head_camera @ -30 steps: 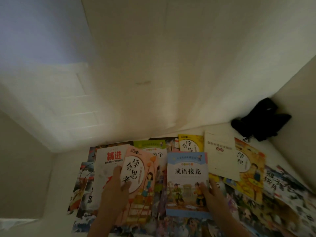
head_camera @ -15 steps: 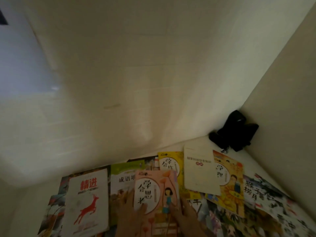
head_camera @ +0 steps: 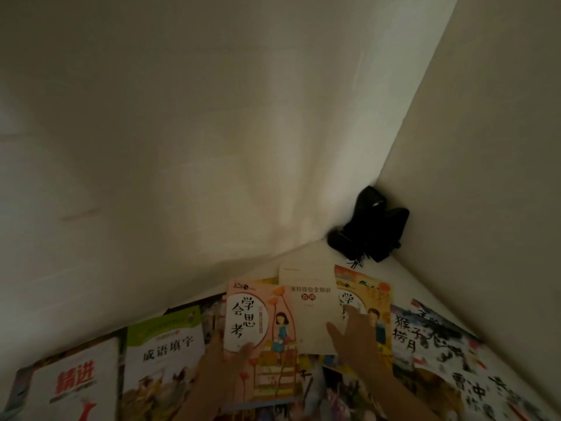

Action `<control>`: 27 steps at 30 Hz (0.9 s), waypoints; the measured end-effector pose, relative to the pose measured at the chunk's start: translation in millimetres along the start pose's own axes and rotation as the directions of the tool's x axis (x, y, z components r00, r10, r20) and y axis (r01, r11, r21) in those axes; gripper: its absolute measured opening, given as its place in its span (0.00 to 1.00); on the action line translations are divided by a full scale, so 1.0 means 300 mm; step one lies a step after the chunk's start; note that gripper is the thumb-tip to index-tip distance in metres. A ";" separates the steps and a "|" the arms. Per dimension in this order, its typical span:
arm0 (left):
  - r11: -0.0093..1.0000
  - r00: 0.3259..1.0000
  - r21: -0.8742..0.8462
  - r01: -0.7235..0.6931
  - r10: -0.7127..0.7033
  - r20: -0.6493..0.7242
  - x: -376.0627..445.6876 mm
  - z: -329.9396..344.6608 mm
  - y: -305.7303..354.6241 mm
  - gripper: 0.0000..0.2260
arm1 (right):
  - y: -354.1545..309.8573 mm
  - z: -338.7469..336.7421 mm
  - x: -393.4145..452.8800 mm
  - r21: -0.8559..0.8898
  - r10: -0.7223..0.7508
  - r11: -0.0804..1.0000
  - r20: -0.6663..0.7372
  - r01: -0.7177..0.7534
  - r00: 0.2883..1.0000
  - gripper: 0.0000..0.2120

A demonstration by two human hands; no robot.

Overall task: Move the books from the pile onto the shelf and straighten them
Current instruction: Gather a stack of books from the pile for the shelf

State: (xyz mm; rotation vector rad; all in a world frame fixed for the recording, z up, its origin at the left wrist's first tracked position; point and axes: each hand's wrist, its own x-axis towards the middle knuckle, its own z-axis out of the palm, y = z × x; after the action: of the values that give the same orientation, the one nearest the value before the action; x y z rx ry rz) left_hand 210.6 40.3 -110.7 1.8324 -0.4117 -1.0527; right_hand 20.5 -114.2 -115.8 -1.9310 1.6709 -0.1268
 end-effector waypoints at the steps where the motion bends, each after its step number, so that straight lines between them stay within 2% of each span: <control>1: 1.000 1.000 0.028 -0.011 0.011 -0.008 0.020 0.003 -0.013 0.37 | 0.014 0.016 0.021 -0.013 0.020 1.000 0.021 -0.020 1.000 0.34; 3: 0.995 0.999 0.090 -0.037 0.038 -0.006 0.036 0.006 -0.019 0.36 | 0.006 0.052 0.039 0.001 0.065 0.998 0.064 -0.065 0.996 0.47; 5: 0.990 0.999 0.134 -0.048 0.049 -0.008 0.046 0.008 -0.014 0.27 | -0.017 0.077 0.053 0.018 0.125 0.992 0.080 -0.127 0.989 0.54; 6: 0.987 0.999 0.155 -0.052 0.054 -0.007 0.052 0.013 -0.007 0.24 | -0.029 0.074 0.065 0.078 0.178 0.979 0.106 -0.186 0.978 0.53; 8: 0.987 1.000 0.158 -0.020 0.022 -0.012 0.075 0.025 0.000 0.24 | -0.038 0.046 0.094 0.259 0.221 0.928 0.190 -0.266 0.956 0.41; 10: 0.989 0.999 0.149 0.007 -0.002 -0.034 0.091 0.041 0.004 0.26 | -0.031 0.002 0.105 0.303 0.130 0.933 0.221 -0.195 0.967 0.26; 11: 0.989 0.999 0.150 0.010 -0.004 -0.040 0.104 0.051 -0.006 0.25 | -0.022 -0.030 0.105 0.294 0.080 0.946 0.197 -0.136 0.977 0.22; 14: 0.989 0.998 0.143 0.018 -0.009 -0.066 0.104 0.087 -0.008 0.20 | 0.016 -0.165 0.095 0.345 -0.020 0.939 0.059 -0.001 0.998 0.19; 16: 0.994 0.996 0.107 0.038 -0.029 -0.087 0.110 0.107 -0.009 0.18 | 0.041 -0.254 0.087 0.411 0.008 0.911 -0.007 -0.004 1.000 0.19; 17: 0.994 0.991 0.056 0.096 -0.090 -0.100 0.122 0.114 -0.011 0.18 | 0.056 -0.284 0.080 0.439 0.031 0.898 -0.022 -0.018 0.999 0.18; 20: 0.983 0.977 -0.079 0.165 -0.174 -0.127 0.116 0.135 0.057 0.25 | 0.032 -0.270 0.037 0.486 0.016 0.872 0.077 -0.052 0.997 0.18; 22: 0.974 0.975 -0.102 0.203 -0.211 -0.075 0.130 0.153 0.086 0.40 | -0.021 -0.172 -0.004 0.464 0.013 0.880 0.184 -0.099 0.983 0.19; 23: 0.971 0.972 -0.065 0.229 -0.232 -0.042 0.131 0.167 0.093 0.45 | -0.042 -0.116 -0.027 0.481 0.012 0.868 0.230 -0.124 0.973 0.19; 26: 0.975 0.974 0.096 0.202 -0.190 -0.127 0.139 0.193 0.077 0.33 | -0.028 0.004 -0.050 0.473 -0.076 0.878 0.297 -0.078 0.952 0.16; 27: 0.965 0.974 0.166 0.203 -0.181 -0.136 0.140 0.193 0.064 0.31 | 0.000 0.002 -0.043 0.458 -0.089 0.887 0.286 -0.054 0.954 0.18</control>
State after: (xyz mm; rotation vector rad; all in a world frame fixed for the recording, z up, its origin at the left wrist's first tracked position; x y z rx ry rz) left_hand 191.0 -29.8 -124.9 2.1189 -0.2666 -1.0563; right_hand 18.0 -101.9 -112.7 -1.5162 1.2807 -0.2073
